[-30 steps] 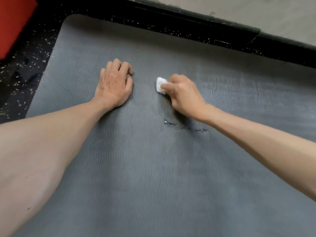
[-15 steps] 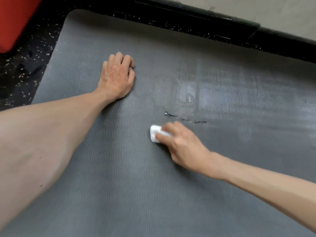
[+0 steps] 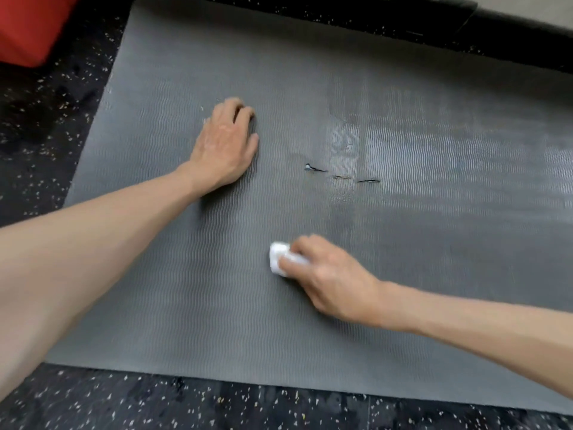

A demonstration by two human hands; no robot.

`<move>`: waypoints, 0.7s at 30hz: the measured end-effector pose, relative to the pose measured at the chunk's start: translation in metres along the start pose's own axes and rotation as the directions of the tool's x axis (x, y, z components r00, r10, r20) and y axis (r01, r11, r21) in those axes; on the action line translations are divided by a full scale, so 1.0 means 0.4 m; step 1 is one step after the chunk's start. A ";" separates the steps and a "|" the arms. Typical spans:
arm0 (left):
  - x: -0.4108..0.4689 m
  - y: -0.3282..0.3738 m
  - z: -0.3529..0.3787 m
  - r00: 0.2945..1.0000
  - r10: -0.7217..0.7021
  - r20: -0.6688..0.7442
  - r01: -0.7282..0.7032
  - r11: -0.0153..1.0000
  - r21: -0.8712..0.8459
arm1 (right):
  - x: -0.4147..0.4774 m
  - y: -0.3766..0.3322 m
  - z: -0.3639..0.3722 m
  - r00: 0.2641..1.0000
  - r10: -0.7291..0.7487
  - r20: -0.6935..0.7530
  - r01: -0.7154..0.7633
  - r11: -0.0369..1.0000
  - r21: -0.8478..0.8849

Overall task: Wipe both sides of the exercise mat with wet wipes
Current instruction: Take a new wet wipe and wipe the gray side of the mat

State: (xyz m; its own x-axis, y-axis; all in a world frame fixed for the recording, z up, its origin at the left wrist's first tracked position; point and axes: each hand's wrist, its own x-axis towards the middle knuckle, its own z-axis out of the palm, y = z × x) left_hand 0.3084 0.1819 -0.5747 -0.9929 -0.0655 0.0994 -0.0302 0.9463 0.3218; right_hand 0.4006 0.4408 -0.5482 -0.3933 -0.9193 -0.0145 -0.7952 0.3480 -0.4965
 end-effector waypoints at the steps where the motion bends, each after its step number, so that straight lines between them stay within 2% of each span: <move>1: -0.023 0.003 0.005 1.000 0.030 0.002 -0.030 0.999 -0.013 | -0.015 -0.013 0.002 0.997 -0.036 0.070 0.035 0.999 0.009; 3: -0.057 0.011 0.011 0.996 0.091 0.005 -0.091 0.996 -0.019 | 0.000 0.007 -0.017 0.995 -0.028 0.098 0.031 0.999 -0.023; 6: -0.079 0.026 0.004 0.985 0.170 0.035 -0.171 0.985 0.001 | 0.050 0.050 -0.047 0.991 0.116 -0.071 -0.121 0.990 -0.069; 8: -0.082 0.032 -0.003 0.974 0.214 0.075 -0.217 0.976 0.024 | 0.040 0.018 -0.020 0.984 0.151 -0.092 -0.157 0.986 -0.058; 11: -0.085 0.040 -0.008 0.964 0.232 0.130 -0.239 0.970 0.047 | -0.048 -0.097 0.045 0.998 0.042 0.036 -0.044 0.998 0.039; 13: -0.089 0.045 -0.008 0.965 0.223 0.137 -0.231 0.972 0.049 | -0.098 -0.148 0.058 0.979 -0.089 0.181 0.076 0.994 0.077; 15: -0.092 0.047 -0.008 0.966 0.216 0.141 -0.224 0.974 0.045 | -0.098 -0.139 0.044 0.957 -0.152 0.248 0.140 0.988 0.064; 16: -0.092 0.047 -0.009 0.967 0.213 0.142 -0.221 0.974 0.041 | -0.085 -0.118 0.034 0.962 -0.117 0.245 0.108 0.993 0.049; 19: -0.093 0.048 -0.014 0.966 0.214 0.148 -0.222 0.974 0.039 | -0.052 -0.065 0.011 0.995 0.072 0.062 -0.073 0.997 0.004; 21: -0.092 0.047 -0.016 0.967 0.209 0.147 -0.216 0.975 0.039 | -0.082 -0.080 0.023 0.995 0.068 0.069 -0.068 0.998 -0.010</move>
State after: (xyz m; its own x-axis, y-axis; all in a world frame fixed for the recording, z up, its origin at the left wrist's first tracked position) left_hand 0.3452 0.2000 -0.5665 -0.9833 0.1805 0.0253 0.1809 0.9498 0.2552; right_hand 0.4433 0.4582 -0.5399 -0.4137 -0.9039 -0.1085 -0.7712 0.4113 -0.4858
